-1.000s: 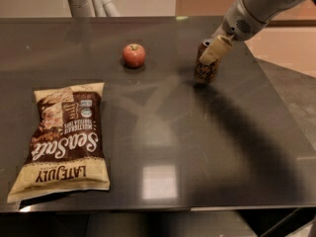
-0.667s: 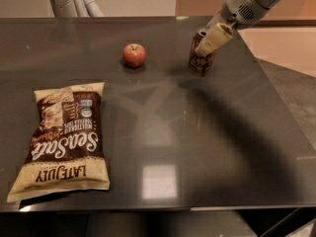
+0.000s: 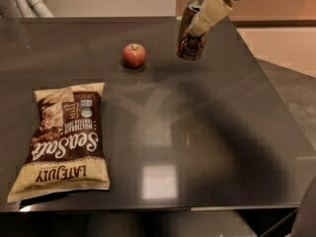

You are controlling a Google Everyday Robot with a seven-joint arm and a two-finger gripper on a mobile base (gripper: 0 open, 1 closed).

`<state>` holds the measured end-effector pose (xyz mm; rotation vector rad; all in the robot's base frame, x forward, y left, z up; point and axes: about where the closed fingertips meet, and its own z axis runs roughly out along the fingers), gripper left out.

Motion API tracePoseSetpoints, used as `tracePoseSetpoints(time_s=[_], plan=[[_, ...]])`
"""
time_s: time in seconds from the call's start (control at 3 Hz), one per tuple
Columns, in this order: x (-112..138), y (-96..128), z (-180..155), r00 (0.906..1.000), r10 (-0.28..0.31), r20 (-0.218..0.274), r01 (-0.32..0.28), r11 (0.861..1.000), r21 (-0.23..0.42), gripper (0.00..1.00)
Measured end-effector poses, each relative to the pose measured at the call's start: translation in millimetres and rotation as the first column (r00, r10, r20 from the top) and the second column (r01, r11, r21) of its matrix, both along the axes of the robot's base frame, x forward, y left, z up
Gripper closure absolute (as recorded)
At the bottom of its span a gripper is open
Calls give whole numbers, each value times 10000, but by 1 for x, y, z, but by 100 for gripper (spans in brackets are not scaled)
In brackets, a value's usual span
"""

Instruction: Pick orange can

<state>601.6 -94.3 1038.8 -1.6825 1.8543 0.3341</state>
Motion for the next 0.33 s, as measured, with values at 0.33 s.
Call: tracePoseSetpoints(time_s=[0.33], plan=[[0, 0, 1, 10000, 9, 9, -9, 10000, -4, 100]])
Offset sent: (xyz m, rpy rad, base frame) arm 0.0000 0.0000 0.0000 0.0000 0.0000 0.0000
